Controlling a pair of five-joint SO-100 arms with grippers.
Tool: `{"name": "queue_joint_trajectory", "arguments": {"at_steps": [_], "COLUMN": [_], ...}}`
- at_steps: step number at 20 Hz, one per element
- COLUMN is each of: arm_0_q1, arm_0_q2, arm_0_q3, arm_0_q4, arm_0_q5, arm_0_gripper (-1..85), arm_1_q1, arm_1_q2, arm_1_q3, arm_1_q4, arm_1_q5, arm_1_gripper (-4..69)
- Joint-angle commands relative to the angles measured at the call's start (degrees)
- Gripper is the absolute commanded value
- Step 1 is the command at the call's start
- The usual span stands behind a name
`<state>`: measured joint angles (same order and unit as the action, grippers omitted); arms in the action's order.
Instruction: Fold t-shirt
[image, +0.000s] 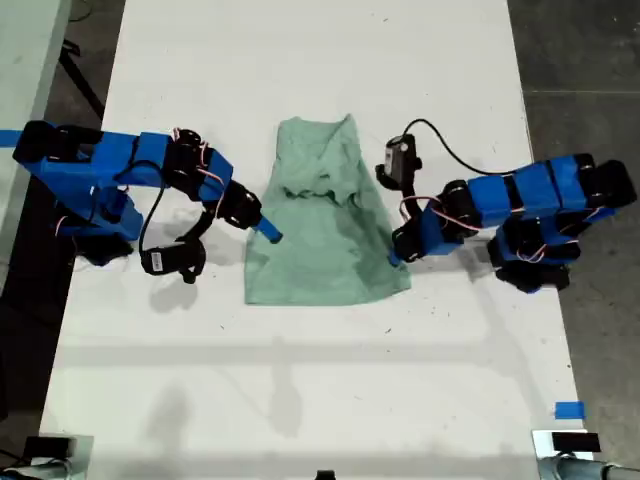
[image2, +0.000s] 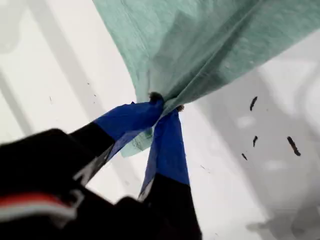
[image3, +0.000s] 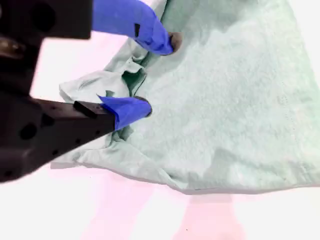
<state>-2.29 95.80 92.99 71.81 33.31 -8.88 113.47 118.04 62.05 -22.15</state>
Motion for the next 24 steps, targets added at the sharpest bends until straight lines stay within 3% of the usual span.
{"name": "queue_joint_trajectory", "arguments": {"at_steps": [1, 6, 10, 11, 12, 16, 20, 24], "arm_0_q1": [0.6, 0.6, 0.8, 0.8, 0.9, 0.9, 1.5, 3.9], "arm_0_q2": [3.3, 4.0, 4.2, 4.3, 4.4, 5.3, 6.7, 10.8], "arm_0_q3": [-0.4, 0.6, 0.7, 0.7, 0.7, 1.5, 3.6, 8.5], "arm_0_q4": [-1.5, -1.7, -1.7, -1.5, -1.4, -1.3, -1.2, -0.4], "arm_0_q5": [-0.6, -1.0, -1.2, -1.2, -1.3, -1.8, -3.2, -8.3], "arm_0_gripper": [20.0, 20.0, 20.0, 20.0, 20.0, 20.0, 20.0, 19.8], "arm_1_q1": [-1.0, -1.5, -1.2, -1.1, -1.1, 0.8, 5.4, 9.2], "arm_1_q2": [-6.8, -26.5, -38.5, -39.3, -39.4, -34.6, -23.6, -10.4], "arm_1_q3": [-9.3, -24.3, -32.9, -34.0, -35.4, -43.4, -44.2, -31.5], "arm_1_q4": [-3.8, -14.2, -17.3, -15.9, -13.3, 1.8, 12.0, 14.3], "arm_1_q5": [1.8, 3.6, 4.8, 5.1, 5.2, 3.3, -1.0, -1.5], "arm_1_gripper": [-1.1, -1.1, 0.4, 17.9, 29.0, 22.7, 20.4, 18.6]}}
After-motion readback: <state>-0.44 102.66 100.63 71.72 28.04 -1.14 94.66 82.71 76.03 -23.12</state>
